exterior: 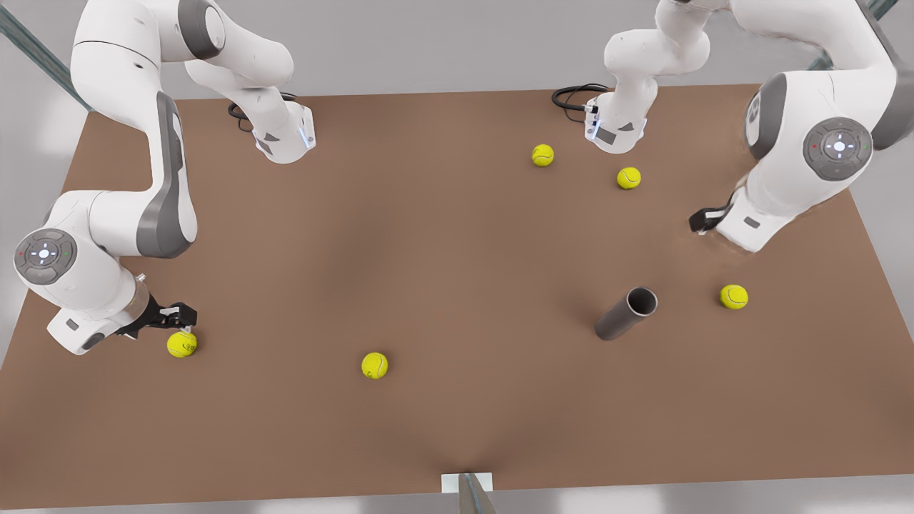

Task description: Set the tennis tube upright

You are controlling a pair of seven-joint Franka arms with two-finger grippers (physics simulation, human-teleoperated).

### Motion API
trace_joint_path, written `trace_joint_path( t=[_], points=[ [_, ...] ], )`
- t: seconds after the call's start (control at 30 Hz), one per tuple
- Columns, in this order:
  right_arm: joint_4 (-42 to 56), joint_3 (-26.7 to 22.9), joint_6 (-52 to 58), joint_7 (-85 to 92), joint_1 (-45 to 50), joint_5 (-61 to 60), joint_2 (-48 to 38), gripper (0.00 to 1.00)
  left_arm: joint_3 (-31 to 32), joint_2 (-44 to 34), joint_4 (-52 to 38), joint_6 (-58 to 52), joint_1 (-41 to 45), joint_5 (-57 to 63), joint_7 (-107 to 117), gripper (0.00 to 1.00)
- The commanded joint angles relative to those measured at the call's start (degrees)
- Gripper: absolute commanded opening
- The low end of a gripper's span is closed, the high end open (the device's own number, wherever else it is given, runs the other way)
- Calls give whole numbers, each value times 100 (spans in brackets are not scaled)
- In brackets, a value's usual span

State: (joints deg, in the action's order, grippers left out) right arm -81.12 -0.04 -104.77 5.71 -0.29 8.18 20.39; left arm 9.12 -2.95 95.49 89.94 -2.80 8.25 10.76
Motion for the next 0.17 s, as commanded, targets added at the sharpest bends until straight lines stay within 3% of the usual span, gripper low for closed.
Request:
trace_joint_path(
  t=[0.0, 0.13],
  points=[
    [0, -5, 0, 0, 3, 0, -9, 100, 2, -101, 93, 50, 377, -834, -4, 100],
    [0, 4, 0, 0, 3, 0, -9, 100, 2, -57, 75, -38, 395, -834, 13, 100]
  ],
)
